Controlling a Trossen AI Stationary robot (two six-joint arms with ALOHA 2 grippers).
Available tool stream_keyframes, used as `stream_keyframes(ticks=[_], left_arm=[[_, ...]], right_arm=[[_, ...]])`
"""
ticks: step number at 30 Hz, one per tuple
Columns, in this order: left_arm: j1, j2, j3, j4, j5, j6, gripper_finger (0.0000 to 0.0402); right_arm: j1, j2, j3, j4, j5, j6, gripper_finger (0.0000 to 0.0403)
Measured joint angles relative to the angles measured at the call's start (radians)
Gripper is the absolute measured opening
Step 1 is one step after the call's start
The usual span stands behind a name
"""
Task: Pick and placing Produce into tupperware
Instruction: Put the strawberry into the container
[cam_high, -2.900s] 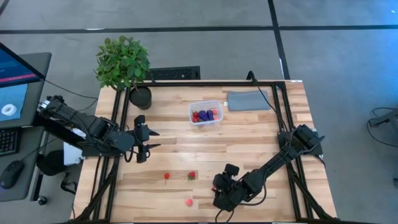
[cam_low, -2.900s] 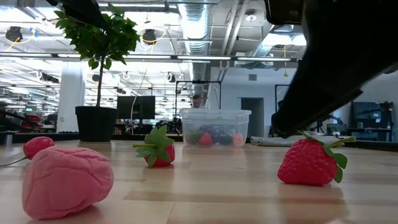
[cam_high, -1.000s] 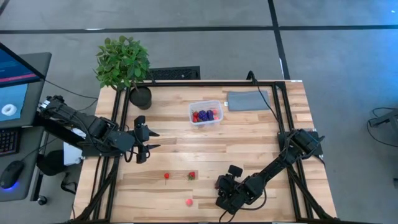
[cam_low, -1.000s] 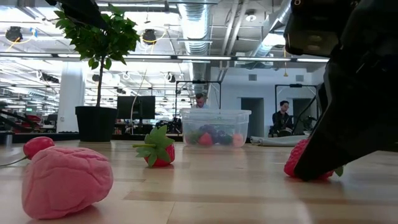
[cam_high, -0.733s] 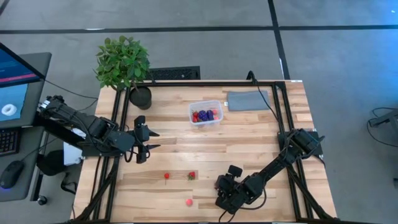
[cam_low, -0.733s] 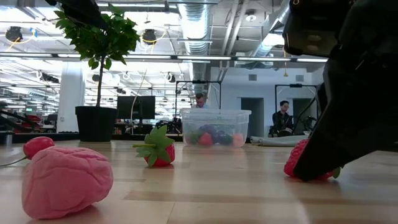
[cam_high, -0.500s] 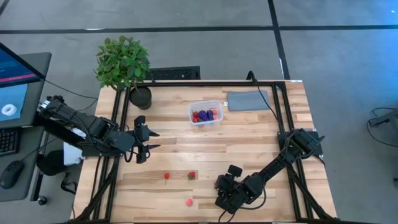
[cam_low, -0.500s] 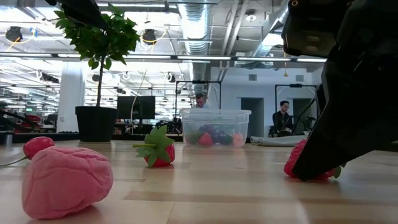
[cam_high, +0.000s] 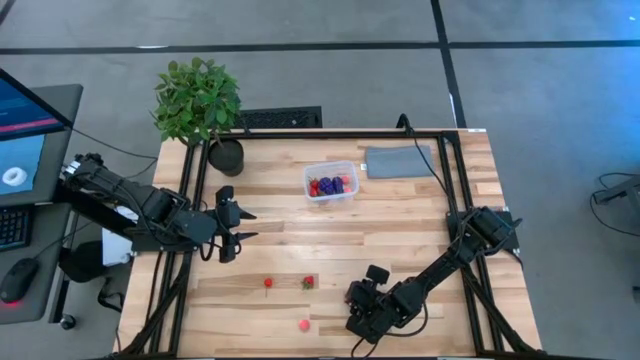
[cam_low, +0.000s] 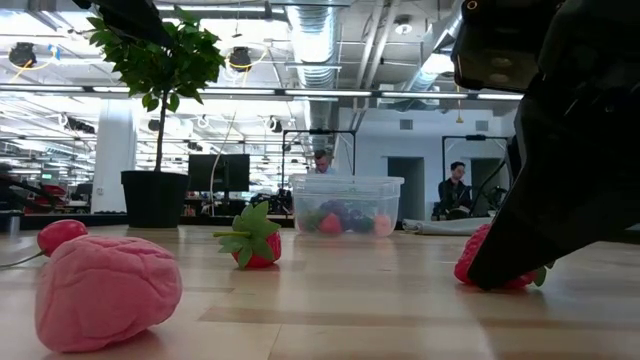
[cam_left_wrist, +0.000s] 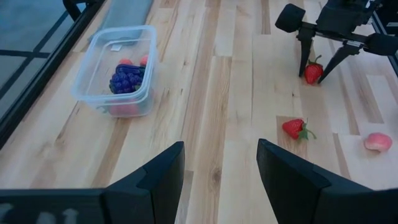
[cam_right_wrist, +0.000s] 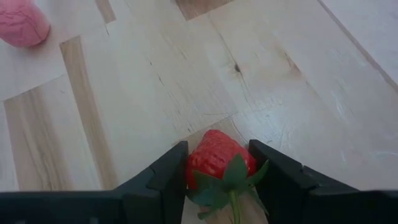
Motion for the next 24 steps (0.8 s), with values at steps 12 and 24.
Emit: stream_keyframes(ticks=[12, 24], left_arm=[[0.0, 0.0, 0.0, 0.0, 0.0, -0.001, 0.0193], [0.0, 0.0, 0.0, 0.001, 0.0, -0.002, 0.0193]], right_arm=[[-0.002, 0.0, 0.002, 0.0, 0.002, 0.033, 0.0187], [-0.039, 0.006, 0.047, 0.002, -0.016, 0.018, 0.0176]])
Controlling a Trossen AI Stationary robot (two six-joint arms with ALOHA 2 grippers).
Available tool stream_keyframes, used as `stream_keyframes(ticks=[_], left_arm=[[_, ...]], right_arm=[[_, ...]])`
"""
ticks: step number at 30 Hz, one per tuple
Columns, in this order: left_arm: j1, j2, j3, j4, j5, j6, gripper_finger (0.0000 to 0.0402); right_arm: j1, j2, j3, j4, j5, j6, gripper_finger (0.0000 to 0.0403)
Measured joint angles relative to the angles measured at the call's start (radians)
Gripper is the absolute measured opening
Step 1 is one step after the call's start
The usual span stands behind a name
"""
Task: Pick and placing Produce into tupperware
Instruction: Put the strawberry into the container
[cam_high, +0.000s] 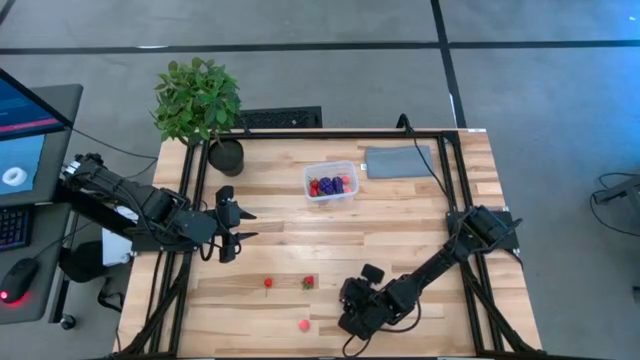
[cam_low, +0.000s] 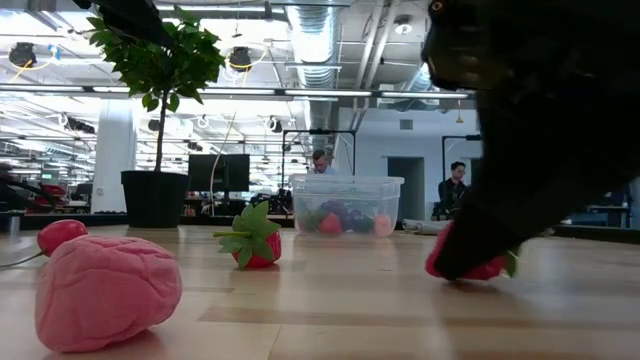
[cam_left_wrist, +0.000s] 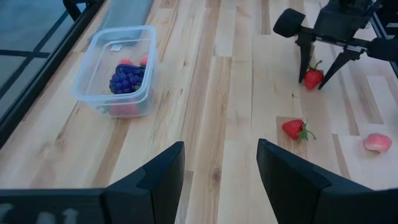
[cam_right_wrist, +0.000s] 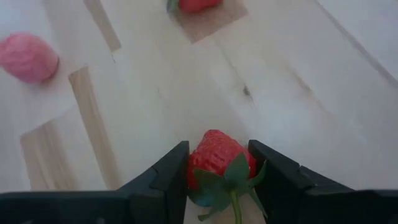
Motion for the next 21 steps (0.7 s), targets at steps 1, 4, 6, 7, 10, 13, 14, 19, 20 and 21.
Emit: stream_keyframes(ticks=[1, 4, 6, 7, 10, 13, 14, 19, 20, 21], left_arm=[[0.0, 0.0, 0.0, 0.0, 0.0, 0.0, 0.0193], [0.0, 0.0, 0.0, 0.0, 0.0, 0.0, 0.0193], [0.0, 0.0, 0.0, 0.0, 0.0, 0.0, 0.0193], [0.0, 0.0, 0.0, 0.0, 0.0, 0.0, 0.0193], [0.0, 0.0, 0.0, -0.003, 0.0, 0.001, 0.0193], [0.0, 0.0, 0.0, -0.008, 0.002, 0.001, 0.0193], [0.0, 0.0, 0.0, -0.01, 0.006, 0.001, 0.0193], [0.0, 0.0, 0.0, -0.025, 0.028, 0.005, 0.0193], [0.0, 0.0, 0.0, -0.03, 0.031, 0.003, 0.0193], [0.0, 0.0, 0.0, -0.04, 0.032, -0.002, 0.0193]], right_arm=[[-0.003, 0.0, 0.002, 0.0, 0.001, 0.0, 0.0179], [-0.018, 0.0, 0.009, -0.003, 0.006, -0.01, 0.0185], [-0.03, -0.002, 0.017, -0.003, 0.008, -0.034, 0.0186], [-0.037, -0.008, 0.018, -0.003, 0.008, -0.049, 0.0185], [-0.066, -0.015, 0.031, -0.002, 0.015, -0.096, 0.0178], [-0.099, -0.031, 0.04, -0.011, 0.016, -0.161, 0.0173], [-0.111, -0.033, 0.047, -0.003, 0.016, -0.18, 0.0173], [-0.177, -0.048, 0.064, -0.006, 0.015, -0.288, 0.0186], [-0.191, -0.049, 0.069, -0.013, 0.016, -0.309, 0.0188], [-0.204, -0.049, 0.077, -0.024, 0.015, -0.332, 0.0188]])
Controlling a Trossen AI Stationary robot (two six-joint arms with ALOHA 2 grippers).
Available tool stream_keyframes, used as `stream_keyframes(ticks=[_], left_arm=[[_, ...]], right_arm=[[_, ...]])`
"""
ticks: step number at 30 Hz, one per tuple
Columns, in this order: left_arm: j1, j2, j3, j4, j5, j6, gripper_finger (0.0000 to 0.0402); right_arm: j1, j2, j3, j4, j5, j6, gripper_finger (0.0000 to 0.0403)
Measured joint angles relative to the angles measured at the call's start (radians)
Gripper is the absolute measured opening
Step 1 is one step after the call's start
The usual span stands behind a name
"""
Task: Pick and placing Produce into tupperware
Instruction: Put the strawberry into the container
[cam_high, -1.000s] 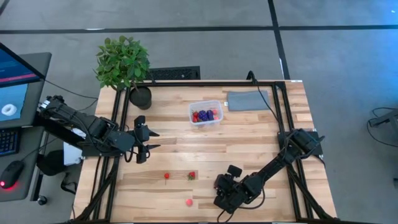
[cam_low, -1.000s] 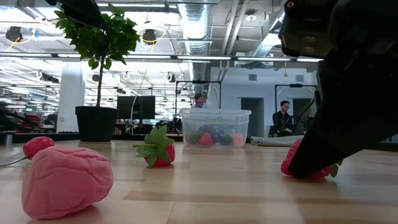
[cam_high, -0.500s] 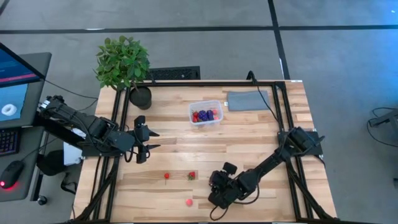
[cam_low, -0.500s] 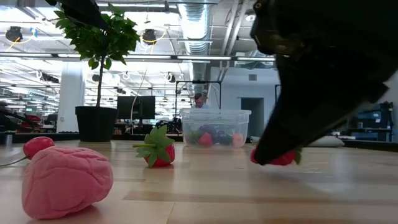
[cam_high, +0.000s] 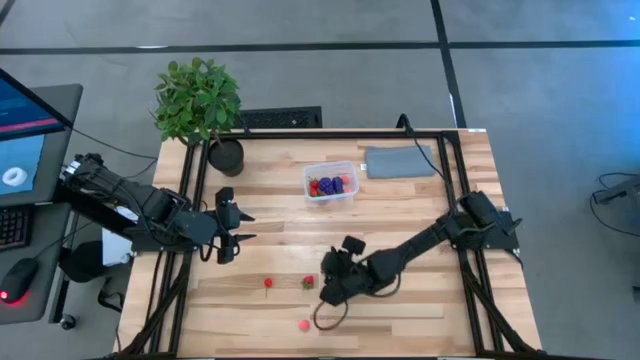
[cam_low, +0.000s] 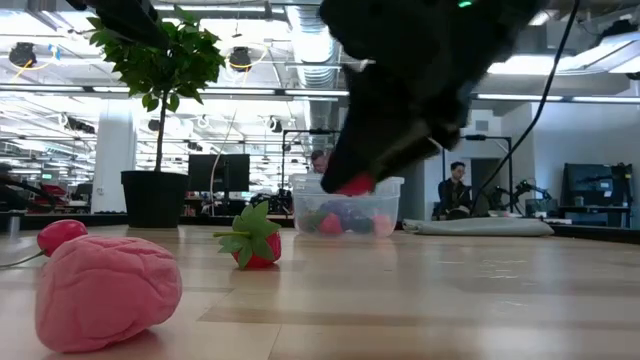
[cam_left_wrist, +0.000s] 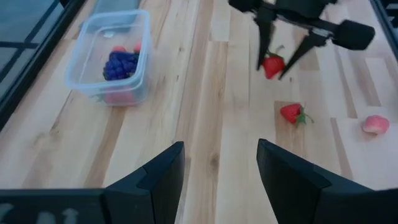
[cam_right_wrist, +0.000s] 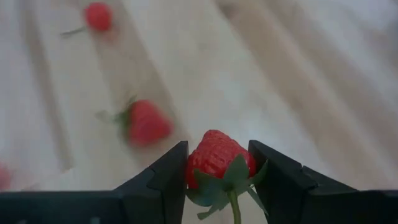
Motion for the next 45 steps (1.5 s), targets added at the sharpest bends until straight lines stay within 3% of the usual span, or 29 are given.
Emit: stream_keyframes(ticks=[8, 19, 25, 34, 45], left_arm=[[-0.008, 0.0, 0.0, -0.053, 0.052, -0.048, 0.0193], [-0.105, -0.001, 0.0, -0.107, 0.045, -0.147, 0.0193], [-0.174, -0.001, 0.0, -0.12, -0.001, -0.213, 0.0193], [-0.298, -0.001, 0.0, -0.157, -0.066, -0.355, 0.0193], [-0.544, -0.001, 0.0, -0.268, -0.223, -0.665, 0.0193]], right_arm=[[-0.1, 0.0, 0.075, -0.039, -0.006, -0.17, 0.0172], [-0.238, 0.0, 0.201, -0.017, 0.0, -0.31, 0.0187], [-0.303, 0.0, 0.258, 0.037, 0.003, -0.385, 0.0172], [-0.415, 0.0, 0.279, 0.026, 0.007, -0.421, 0.0198], [-0.529, -0.011, 0.279, -0.114, -0.008, -0.421, 0.0155]])
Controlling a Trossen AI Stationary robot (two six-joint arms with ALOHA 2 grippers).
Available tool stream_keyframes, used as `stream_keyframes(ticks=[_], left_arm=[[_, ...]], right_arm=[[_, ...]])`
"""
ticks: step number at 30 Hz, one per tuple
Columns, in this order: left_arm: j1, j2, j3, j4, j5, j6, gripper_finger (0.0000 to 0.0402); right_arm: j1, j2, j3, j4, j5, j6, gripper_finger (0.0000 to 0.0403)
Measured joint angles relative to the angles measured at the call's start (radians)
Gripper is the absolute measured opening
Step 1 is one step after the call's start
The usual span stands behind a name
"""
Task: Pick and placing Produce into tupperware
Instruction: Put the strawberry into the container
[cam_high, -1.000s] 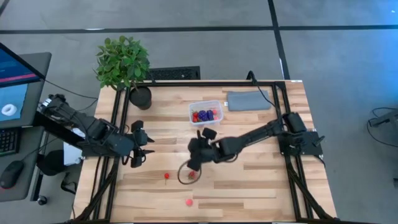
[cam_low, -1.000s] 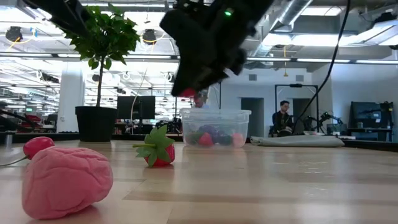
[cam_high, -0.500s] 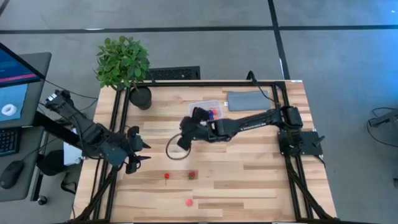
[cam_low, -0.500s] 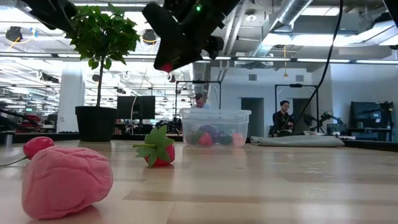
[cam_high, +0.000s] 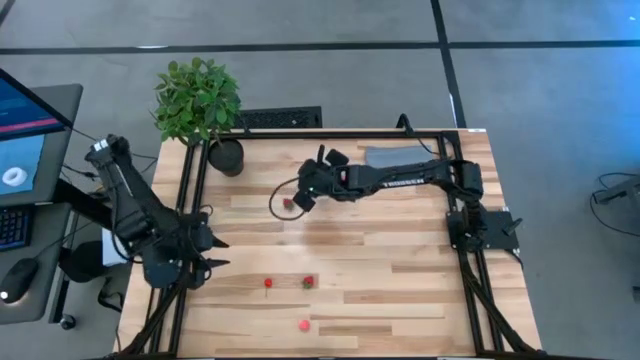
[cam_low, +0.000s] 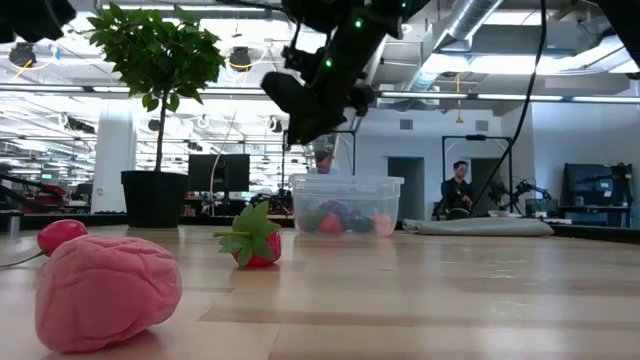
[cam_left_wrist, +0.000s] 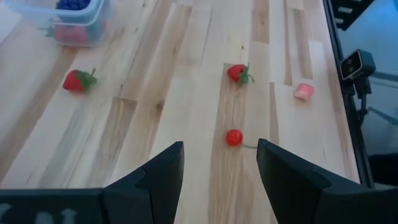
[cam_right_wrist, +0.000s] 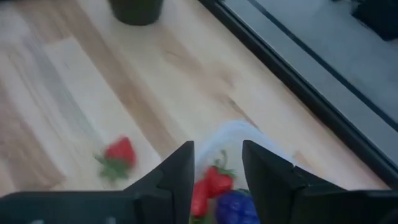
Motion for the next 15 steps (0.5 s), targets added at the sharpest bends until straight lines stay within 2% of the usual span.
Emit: stream_keyframes(ticks=[9, 15], left_arm=[[-0.17, 0.001, 0.0, -0.173, -0.182, -0.248, 0.0193], [-0.188, 0.001, 0.0, -0.216, -0.283, -0.27, 0.0193]], right_arm=[[0.032, -0.126, 0.0, 0.031, -0.044, -0.09, 0.0141], [0.103, -0.252, 0.001, 0.022, -0.031, -0.146, 0.014]])
